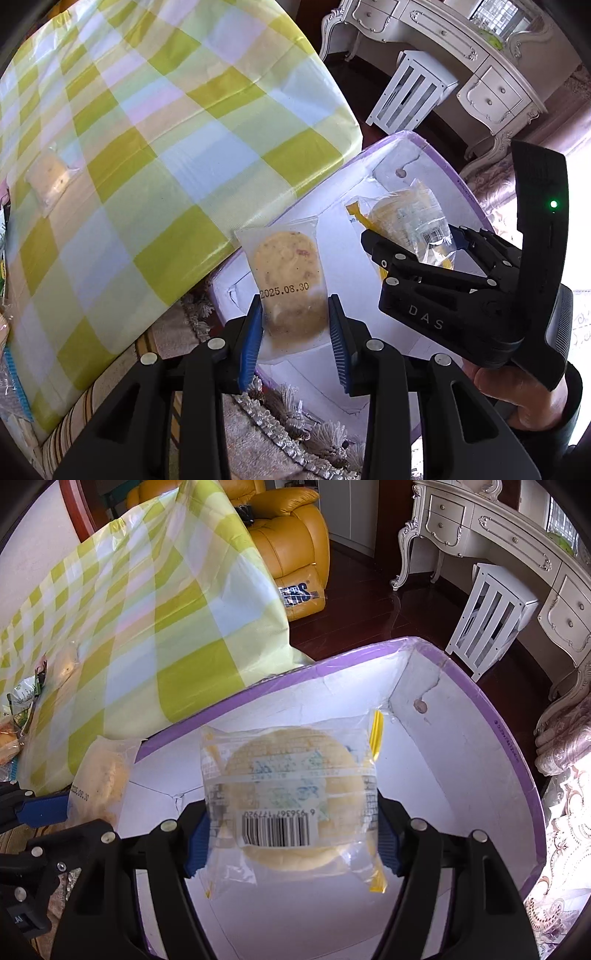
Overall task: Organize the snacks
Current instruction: 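Carry the round bread bag with the right tool while the left carries the biscuit bag to the box, then open both tools over the white box, releasing the bread and biscuit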
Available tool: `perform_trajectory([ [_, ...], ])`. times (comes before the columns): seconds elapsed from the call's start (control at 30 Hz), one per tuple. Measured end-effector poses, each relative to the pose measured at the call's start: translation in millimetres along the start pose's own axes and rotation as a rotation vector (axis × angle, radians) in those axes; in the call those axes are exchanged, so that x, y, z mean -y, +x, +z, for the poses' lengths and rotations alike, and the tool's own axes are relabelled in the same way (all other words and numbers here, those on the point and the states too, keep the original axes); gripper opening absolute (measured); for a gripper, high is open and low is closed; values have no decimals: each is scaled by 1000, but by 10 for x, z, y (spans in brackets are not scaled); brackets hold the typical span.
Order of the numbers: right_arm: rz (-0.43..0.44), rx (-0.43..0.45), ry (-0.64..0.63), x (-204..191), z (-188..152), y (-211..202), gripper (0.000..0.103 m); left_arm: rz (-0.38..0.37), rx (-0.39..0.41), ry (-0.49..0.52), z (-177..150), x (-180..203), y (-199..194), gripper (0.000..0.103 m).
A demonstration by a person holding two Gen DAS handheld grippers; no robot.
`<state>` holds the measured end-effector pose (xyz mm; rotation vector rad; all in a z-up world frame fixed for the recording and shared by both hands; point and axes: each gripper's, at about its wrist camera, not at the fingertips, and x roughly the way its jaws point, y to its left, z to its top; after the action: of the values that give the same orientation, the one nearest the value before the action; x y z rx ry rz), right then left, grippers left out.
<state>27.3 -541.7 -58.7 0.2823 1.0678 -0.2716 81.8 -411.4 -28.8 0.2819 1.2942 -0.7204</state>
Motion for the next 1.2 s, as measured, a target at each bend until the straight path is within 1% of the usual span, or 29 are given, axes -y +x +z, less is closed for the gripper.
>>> perform_trajectory([
  [0.1, -4, -11, 6, 47, -9, 59, 72, 3, -32, 15, 37, 47, 126, 34],
  [0.23, -19, -17, 17, 89, -12, 107, 75, -6, -41, 2, 89, 38, 189, 36],
  [0.33, -21, -16, 15, 87, -8, 100, 77, -10, -25, -15, 113, 6, 171, 46],
  [0.37, -23, -15, 15, 84, -4, 95, 77, -9, -16, -20, 114, -5, 150, 54],
  [0.4, -24, -14, 14, 81, -3, 89, 77, -3, -4, -27, 117, -17, 128, 63],
  [0.47, -26, -9, 14, 78, 1, 70, 77, 4, 22, -47, 130, -51, 72, 71],
  [0.53, -34, 7, 18, 79, 13, 30, 78, 14, 48, -72, 122, -98, 0, 72],
  [0.63, -54, 29, 16, 69, 28, -24, 84, 22, 93, -114, 97, -176, -117, 72],
  [0.7, -69, 52, 9, 53, 38, -71, 85, 14, 143, -138, 68, -226, -231, 78],
  [0.73, -76, 65, 9, 52, 45, -97, 88, 11, 171, -144, 55, -238, -289, 80],
  [0.8, -80, 75, 2, 40, 62, -129, 89, 17, 220, -134, 26, -253, -408, 85],
  [0.87, -84, 91, 8, 35, 78, -173, 89, 26, 262, -123, -16, -265, -528, 86],
  [0.93, -91, 127, 12, 18, 96, -242, 89, 55, 298, -113, -54, -275, -641, 86],
  [1.0, -102, 185, -2, -41, 109, -351, 90, 95, 329, -118, -107, -311, -750, 86],
  [1.1, -99, 230, -47, -188, 134, -501, 90, 138, 375, -151, -238, -423, -894, 86],
  [1.13, -86, 241, -47, -230, 142, -549, 90, 138, 386, -161, -277, -465, -932, 86],
  [1.2, -32, 249, -52, -323, 160, -617, 90, 141, 407, -172, -358, -534, -1013, 86],
])
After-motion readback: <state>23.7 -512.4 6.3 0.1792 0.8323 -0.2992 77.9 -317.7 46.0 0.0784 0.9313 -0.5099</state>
